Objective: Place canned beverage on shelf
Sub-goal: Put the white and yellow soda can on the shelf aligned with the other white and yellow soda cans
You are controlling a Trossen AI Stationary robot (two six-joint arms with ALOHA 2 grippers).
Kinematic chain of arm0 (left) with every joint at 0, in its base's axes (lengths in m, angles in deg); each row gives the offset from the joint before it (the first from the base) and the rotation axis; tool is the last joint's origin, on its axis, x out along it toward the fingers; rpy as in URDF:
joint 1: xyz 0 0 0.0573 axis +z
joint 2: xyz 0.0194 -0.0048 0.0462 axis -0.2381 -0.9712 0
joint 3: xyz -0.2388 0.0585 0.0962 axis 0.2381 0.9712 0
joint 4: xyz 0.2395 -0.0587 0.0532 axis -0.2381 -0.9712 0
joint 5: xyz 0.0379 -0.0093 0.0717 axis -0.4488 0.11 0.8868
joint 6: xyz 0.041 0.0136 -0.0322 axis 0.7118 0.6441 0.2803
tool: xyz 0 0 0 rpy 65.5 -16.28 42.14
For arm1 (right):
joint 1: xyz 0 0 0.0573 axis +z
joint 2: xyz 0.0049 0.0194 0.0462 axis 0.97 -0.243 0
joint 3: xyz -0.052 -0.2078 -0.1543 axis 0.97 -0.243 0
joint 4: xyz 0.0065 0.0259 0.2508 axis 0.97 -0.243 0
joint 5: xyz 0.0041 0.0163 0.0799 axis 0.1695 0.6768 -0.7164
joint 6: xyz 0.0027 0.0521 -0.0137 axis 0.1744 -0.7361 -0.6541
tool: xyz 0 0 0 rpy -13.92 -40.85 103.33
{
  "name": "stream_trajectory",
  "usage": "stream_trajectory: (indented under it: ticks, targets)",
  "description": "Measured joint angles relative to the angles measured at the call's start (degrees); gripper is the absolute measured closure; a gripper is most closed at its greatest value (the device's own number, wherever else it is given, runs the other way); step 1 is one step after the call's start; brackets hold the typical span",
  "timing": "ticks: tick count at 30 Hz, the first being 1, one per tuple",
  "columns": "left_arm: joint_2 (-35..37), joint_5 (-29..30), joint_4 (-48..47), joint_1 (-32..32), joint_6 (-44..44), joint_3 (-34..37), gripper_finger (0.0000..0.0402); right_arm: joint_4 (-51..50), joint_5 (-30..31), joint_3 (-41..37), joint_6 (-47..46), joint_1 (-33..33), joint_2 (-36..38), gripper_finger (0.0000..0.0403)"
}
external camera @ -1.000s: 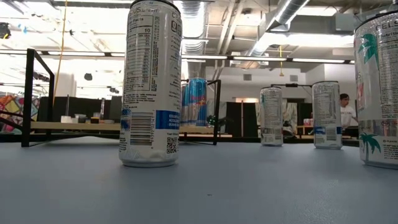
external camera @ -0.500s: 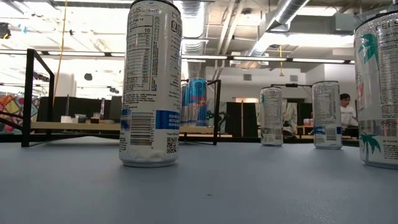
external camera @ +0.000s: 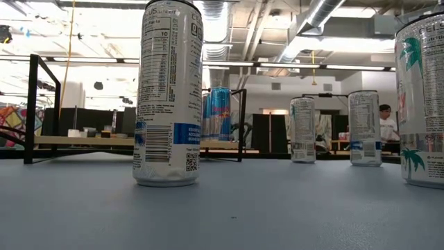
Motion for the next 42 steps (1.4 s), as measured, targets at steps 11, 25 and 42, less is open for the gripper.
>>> stream_trajectory:
  ticks: [11, 25, 42]
  targets:
    - [-2.84, -3.12, 4.76, 0.38, -0.29, 0.00, 0.0042, 4.98, -1.63, -0.10, -0.50, -0.65, -3.99, 0.0182]
    - [-5.87, -3.79, 8.50, 0.68, -3.09, -0.17, 0.0042, 5.62, -1.48, -0.10, -1.83, -4.11, -6.77, 0.0182]
    - [-5.87, -3.13, 8.72, 0.70, -1.13, -0.17, 0.0042, 4.20, -1.37, -0.10, -1.35, -7.61, -6.66, 0.0182]
